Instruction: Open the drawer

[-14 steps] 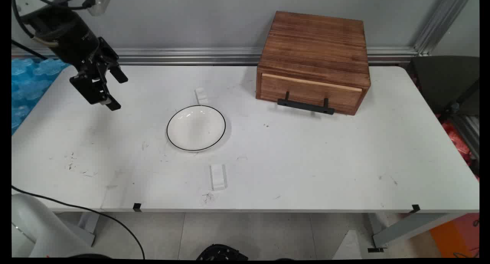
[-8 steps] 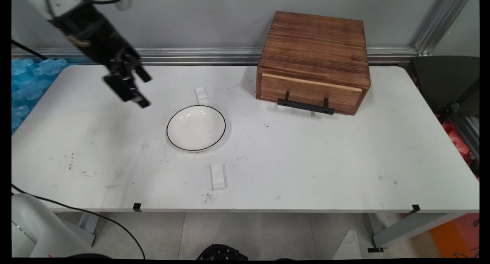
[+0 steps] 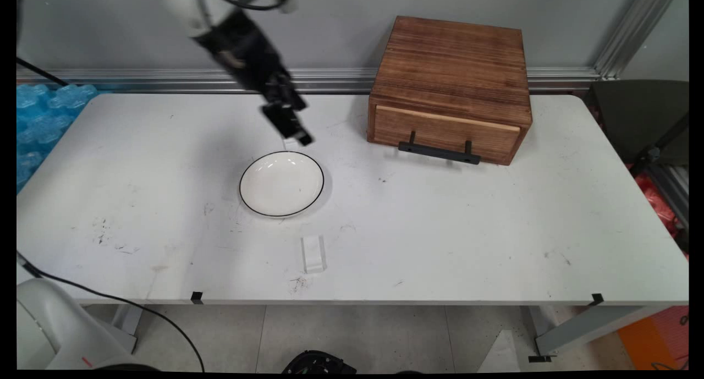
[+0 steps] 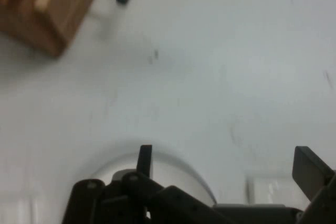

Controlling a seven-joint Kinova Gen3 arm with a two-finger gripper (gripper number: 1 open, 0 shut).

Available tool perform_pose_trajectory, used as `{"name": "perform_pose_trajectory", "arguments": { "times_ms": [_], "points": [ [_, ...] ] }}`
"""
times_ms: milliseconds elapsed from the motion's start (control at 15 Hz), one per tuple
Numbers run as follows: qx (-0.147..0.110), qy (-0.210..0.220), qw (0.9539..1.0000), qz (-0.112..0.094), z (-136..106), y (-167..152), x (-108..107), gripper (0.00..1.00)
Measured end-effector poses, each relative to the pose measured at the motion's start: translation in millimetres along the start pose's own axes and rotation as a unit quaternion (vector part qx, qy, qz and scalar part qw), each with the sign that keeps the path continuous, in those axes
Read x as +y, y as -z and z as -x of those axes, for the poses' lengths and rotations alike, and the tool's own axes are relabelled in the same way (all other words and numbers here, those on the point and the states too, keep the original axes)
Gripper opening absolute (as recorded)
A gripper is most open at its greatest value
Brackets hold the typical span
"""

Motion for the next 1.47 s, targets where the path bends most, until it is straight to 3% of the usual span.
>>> {"name": "perform_pose_trajectory", "arguments": {
  "times_ms": [267, 667, 1467],
  "points": [
    [0.016, -0.017, 0.9997, -0.003, -34.2, -35.2, -1.1, 1.00],
    [0.045, -0.059, 0.9971, -0.017, -89.6, -115.9, -5.0, 1.00],
    [0.082, -0.123, 0.9887, -0.027, -120.9, -216.5, -9.6, 1.00]
  ]
}}
